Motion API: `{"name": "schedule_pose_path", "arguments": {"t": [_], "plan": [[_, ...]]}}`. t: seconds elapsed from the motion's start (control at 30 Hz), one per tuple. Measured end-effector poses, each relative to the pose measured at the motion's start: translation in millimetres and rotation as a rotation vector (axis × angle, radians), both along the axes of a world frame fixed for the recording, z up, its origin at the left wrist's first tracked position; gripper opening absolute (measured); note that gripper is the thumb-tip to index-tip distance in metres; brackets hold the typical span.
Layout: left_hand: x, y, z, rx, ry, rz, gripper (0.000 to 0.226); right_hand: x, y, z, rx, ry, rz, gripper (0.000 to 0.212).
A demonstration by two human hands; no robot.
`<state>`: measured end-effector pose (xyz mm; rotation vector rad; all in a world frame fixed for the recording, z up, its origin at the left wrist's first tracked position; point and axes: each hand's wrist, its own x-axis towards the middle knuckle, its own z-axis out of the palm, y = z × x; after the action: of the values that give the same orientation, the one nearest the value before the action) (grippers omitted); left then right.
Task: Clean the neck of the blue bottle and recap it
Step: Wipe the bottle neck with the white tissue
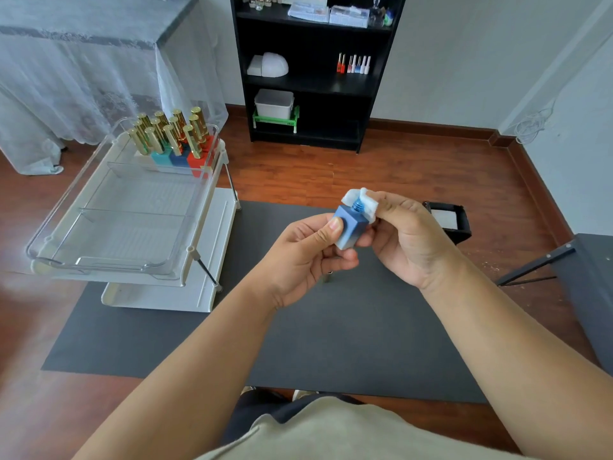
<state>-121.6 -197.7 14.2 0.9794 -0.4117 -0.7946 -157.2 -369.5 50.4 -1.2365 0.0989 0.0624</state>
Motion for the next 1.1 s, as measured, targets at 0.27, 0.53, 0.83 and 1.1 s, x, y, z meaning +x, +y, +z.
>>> {"name": "schedule_pose_path", "arguments": {"t": [0.27,0.53,0.83,1.1], "plan": [[7,4,-4,0.226,-0.204,0.128,0.021,7,-7,11,-0.363,0.073,-0.05,0.019],[0,-3,-14,0.257,-0.212,0.204,0.026,12,-8,-5,-0.25,0.175,-0.134,0.022],[-12,-2,-30,0.225,-0.09,0.293,0.033,4,-34,-72,0.216,0.441,-0.239,0.019],[-16,4,-34,0.251,-0.068,0.315,0.023,-12,-47,-154,-0.051,0.685,-0.25,0.015]]}}
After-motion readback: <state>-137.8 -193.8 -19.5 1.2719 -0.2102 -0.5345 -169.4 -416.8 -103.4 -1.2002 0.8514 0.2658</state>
